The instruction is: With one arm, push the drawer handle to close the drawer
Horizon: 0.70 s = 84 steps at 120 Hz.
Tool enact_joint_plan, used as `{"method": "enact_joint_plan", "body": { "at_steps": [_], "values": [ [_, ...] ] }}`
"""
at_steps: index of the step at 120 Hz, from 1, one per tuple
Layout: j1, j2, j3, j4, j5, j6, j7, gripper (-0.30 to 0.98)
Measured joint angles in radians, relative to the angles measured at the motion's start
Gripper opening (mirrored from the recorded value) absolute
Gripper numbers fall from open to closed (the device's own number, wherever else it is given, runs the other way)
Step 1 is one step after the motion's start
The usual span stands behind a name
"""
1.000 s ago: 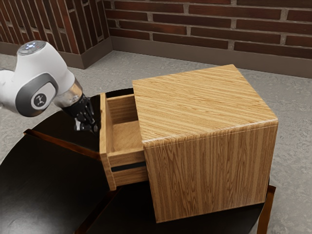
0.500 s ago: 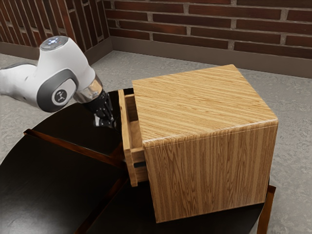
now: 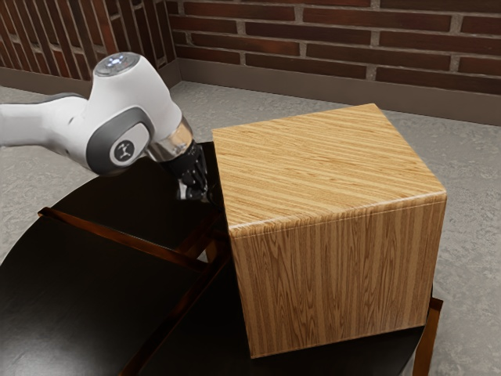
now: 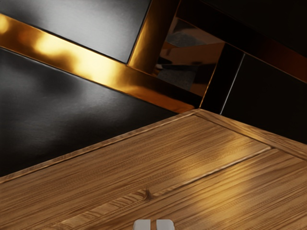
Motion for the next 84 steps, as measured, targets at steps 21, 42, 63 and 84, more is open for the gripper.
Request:
{"method": "enact_joint_plan", "body": {
  "at_steps": [21, 42, 63, 84],
  "values": [
    [0.073, -0.128, 0.013, -0.054, -0.025, -0.031, -0.002, -0.1],
    [0.225, -0.217, 0.034, 0.144, -0.026, -0.348, 0.04, 0.21],
    [0.282, -0.186, 0.056, 0.242, -0.008, -0.572, 0.14, 0.48],
    [0.279, -0.159, 0.06, 0.204, -0.001, -0.644, 0.205, 0.59]
  ]
}}
